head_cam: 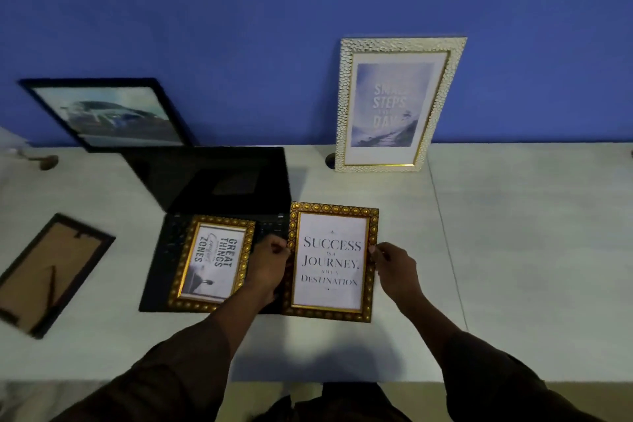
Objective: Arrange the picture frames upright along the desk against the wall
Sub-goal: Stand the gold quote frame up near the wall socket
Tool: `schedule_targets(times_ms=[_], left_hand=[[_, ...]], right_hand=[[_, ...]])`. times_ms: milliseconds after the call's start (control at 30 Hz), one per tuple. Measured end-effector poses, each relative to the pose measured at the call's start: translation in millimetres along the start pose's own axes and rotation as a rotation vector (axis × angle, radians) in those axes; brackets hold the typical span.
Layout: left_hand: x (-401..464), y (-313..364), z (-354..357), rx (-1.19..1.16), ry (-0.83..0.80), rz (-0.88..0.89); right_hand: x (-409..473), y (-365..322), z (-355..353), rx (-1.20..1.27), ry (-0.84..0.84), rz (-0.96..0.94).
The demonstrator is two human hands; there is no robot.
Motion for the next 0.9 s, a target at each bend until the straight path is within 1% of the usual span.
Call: schedule_targets(times_ms=[67, 167, 267, 433, 533, 567, 700, 900], left_hand=[[-5, -9, -29, -0.064, 0.009, 0.016], [-24, -36, -100, -0.178, 0.048, 0.029], [-41, -51, -157, -0.269, 0.077, 0.066], [-80, -89, -273, -0.389, 0.202, 0.124], [-106, -108, -336, -0.457, 0.287, 0.146], [-111, -110, -348, -0.469, 0.308, 0.15], [-131, -129, -418, -0.493, 0.475, 0.153], [-129, -135, -480, -0.477, 0.624, 0.14]], right_hand=[[-10, -24, 11, -0.024, 0.006, -0.055], [-47, -75, 48, -0.067, -0.004, -0.185], [-71, -112, 81, -0.075, -0.007, -0.264], [-130, -194, 152, -0.096, -0.071, -0.451], [-162, -243, 194, -0.067, -0.13, -0.568], [-170, -253, 203, -0.06, -0.149, -0.587], [-204, -311, 250, -0.051, -0.213, -0.659], [-211, -372, 294, -0.095, -0.266, -0.731]])
Point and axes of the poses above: each hand's wrist, its own x-axis towards the middle knuckle, its own z-axis out of the palm, y = z × x, the point moved 6 cm from there along x, towards the middle knuckle, and after that the axes turned 2 degrees about y, right-handed, at the moved point
